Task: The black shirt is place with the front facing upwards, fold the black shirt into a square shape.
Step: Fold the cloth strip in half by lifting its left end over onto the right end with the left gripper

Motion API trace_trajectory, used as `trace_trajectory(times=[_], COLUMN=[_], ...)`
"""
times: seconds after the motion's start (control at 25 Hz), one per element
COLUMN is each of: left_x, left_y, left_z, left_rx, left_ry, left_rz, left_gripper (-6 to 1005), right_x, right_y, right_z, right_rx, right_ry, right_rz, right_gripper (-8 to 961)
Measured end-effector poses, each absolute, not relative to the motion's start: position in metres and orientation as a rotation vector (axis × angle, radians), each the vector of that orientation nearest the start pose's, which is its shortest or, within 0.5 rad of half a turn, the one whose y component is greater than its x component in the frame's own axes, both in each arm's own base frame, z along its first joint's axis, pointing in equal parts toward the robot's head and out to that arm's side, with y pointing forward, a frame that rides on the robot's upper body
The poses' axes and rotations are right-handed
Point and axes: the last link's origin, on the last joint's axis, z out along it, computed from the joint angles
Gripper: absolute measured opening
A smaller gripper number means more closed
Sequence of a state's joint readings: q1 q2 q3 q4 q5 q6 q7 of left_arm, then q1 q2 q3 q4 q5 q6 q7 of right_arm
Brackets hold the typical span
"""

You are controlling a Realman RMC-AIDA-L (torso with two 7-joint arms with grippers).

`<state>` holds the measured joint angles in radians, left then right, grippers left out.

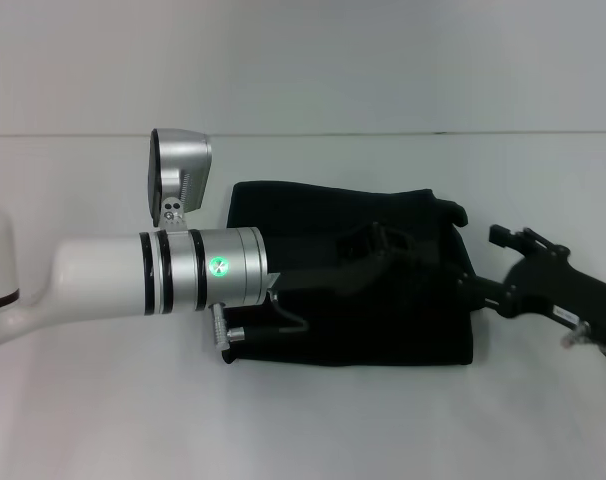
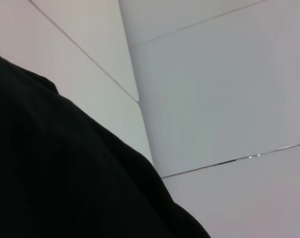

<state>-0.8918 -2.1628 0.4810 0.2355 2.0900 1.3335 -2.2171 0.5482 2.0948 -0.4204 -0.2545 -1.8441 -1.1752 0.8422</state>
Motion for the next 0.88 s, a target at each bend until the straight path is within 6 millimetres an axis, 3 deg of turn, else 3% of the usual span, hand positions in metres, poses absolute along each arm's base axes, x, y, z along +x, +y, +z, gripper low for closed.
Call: trace_trajectory(times=[0.44, 0.6, 0.88], left_x=[-0.162, -0.166, -0.181], left_y=[0.360, 0.358, 0.358], left_z=[-0.101, -0.102, -0.112], left_rx=[-2.468, -2.461, -2.396], left_ry=[-2.003, -2.003, -1.987], left_rz=[-0.943, -0.929, -0.840], left_gripper=[30, 31, 30], right_x=[0.276, 0.269, 0.271], right_y=[0.387, 0.401, 0.409], right_z=[-0.055, -0.048, -0.035], right_rx=[-2.277, -2.199, -2.128], right_ry=[0.588, 0.612, 0.630], right_rz=[0.558, 0.595, 0.617], right_gripper=[946, 946, 946])
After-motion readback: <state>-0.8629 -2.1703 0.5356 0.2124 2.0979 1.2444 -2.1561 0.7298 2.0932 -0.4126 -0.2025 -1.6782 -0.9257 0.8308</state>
